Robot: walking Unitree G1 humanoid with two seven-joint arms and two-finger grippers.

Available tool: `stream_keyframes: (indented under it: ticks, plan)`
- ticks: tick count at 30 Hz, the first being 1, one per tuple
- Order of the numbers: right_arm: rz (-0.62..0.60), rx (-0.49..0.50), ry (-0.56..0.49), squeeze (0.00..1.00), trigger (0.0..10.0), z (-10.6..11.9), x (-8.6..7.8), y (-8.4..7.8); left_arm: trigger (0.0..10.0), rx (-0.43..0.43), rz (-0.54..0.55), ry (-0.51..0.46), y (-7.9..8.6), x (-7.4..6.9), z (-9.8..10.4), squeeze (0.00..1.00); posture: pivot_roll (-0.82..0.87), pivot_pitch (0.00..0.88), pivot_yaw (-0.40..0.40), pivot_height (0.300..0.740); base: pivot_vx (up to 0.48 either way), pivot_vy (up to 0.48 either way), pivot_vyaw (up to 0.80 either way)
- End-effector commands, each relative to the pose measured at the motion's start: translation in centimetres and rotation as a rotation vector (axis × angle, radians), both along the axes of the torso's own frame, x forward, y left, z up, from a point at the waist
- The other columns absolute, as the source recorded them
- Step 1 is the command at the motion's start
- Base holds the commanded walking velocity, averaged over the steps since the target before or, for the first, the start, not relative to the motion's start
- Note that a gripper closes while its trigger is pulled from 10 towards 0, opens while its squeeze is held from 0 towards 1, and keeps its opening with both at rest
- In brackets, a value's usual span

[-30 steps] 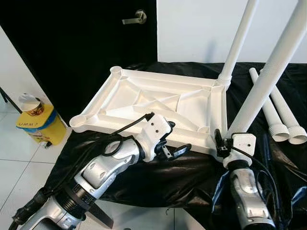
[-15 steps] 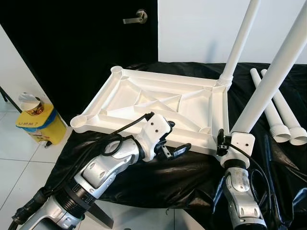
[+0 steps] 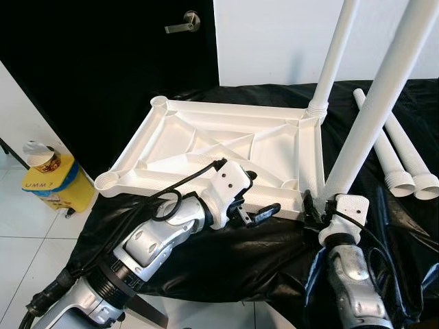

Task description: Building children table

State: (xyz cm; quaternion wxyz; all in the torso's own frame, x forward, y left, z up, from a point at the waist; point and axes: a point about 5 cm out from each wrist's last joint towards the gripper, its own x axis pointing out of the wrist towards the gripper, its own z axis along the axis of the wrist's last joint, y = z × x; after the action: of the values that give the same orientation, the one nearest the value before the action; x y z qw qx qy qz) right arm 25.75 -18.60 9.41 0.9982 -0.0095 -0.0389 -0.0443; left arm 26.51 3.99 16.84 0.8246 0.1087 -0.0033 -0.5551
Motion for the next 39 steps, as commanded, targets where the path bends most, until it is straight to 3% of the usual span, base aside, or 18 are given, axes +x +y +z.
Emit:
stream_keyframes:
  ticks: [1,2,3,4,9,13,16,23,24,25,26,35,36,37,38,39]
  plan:
    - [0.031,-0.004,-0.016,1.0,10.0,0.2,-0.1,0.0,10.0,0.052,-0.259,0.032,-0.4,-1.2,-0.3,0.0,-0.11,0.0,0.063,0.74,0.0,0.0,0.0]
    - [0.089,-0.02,-0.03,0.07,10.0,0.6,-0.2,-0.5,10.0,0.049,-0.264,0.033,-0.5,-1.3,-0.3,0.0,-0.11,0.0,0.059,0.74,0.0,0.0,0.0]
    - [0.089,-0.02,-0.03,0.07,10.0,0.6,-0.2,-0.5,10.0,0.049,-0.264,0.033,-0.5,-1.3,-0.3,0.0,-0.11,0.0,0.059,0.74,0.0,0.0,0.0]
    - [0.181,-0.05,-0.036,0.0,10.0,1.0,-0.2,-0.9,10.0,0.046,-0.267,0.034,-0.6,-1.4,-0.3,0.0,-0.11,0.0,0.053,0.74,0.0,0.0,0.0]
    - [0.314,-0.101,-0.045,0.0,10.0,1.7,-0.1,-1.7,10.0,0.042,-0.27,0.035,-0.7,-1.5,-0.3,0.0,-0.11,0.0,0.05,0.74,0.0,0.0,0.0]
    - [0.456,-0.183,-0.028,0.0,10.0,2.6,1.4,-2.8,10.0,0.032,-0.264,0.036,-0.8,-1.7,-0.2,0.0,-0.09,0.0,0.038,0.74,0.0,0.0,0.0]
    - [0.514,-0.227,-0.016,0.0,10.0,2.9,2.5,-2.9,10.0,0.029,-0.257,0.038,-0.7,-1.8,-0.2,0.0,-0.07,0.0,0.028,0.74,0.0,0.0,0.0]
    - [0.57,-0.257,0.0,0.0,10.0,3.0,3.4,-2.5,10.0,0.027,-0.231,0.038,-0.4,-1.8,-0.2,0.0,-0.04,0.0,0.011,0.74,0.0,0.0,0.0]
    - [0.588,-0.254,0.01,0.0,3.7,2.8,3.3,-2.4,10.0,0.026,-0.22,0.036,-0.3,-1.7,-0.1,0.0,-0.04,0.0,0.008,0.74,0.0,0.0,0.0]
    - [0.588,-0.254,0.01,0.0,3.7,2.8,3.3,-2.4,10.0,0.026,-0.22,0.036,-0.3,-1.7,-0.1,0.0,-0.04,0.0,0.008,0.74,0.0,0.0,0.0]
    - [0.599,-0.247,0.025,0.0,0.0,2.4,3.2,-2.5,10.0,0.025,-0.209,0.034,-0.1,-1.7,-0.1,0.0,-0.03,0.0,0.003,0.74,0.0,0.0,0.0]
    - [0.596,-0.218,0.093,0.0,0.0,0.7,2.6,-3.4,10.0,0.024,-0.196,0.038,0.0,-1.9,-0.1,0.0,-0.03,0.004,0.002,0.74,0.0,0.0,0.0]
    - [0.586,-0.21,0.097,0.0,6.7,0.6,2.6,-3.5,10.0,0.024,-0.196,0.039,0.0,-1.9,-0.1,0.0,-0.04,0.004,0.003,0.74,0.0,0.0,0.0]
    - [0.573,-0.206,0.102,0.0,6.7,0.5,2.6,-3.6,10.0,0.024,-0.196,0.039,0.0,-1.8,-0.1,0.0,-0.04,0.005,0.003,0.74,0.0,0.0,0.0]
    - [0.561,-0.198,0.103,0.0,10.0,0.4,2.5,-3.5,10.0,0.023,-0.197,0.039,0.0,-1.8,-0.1,0.0,-0.04,0.005,0.004,0.74,0.0,0.0,0.0]
    - [0.552,-0.192,0.103,0.0,10.0,0.4,2.5,-3.5,10.0,0.023,-0.197,0.04,0.0,-1.8,-0.1,0.0,-0.04,0.005,0.004,0.74,0.0,0.0,0.0]
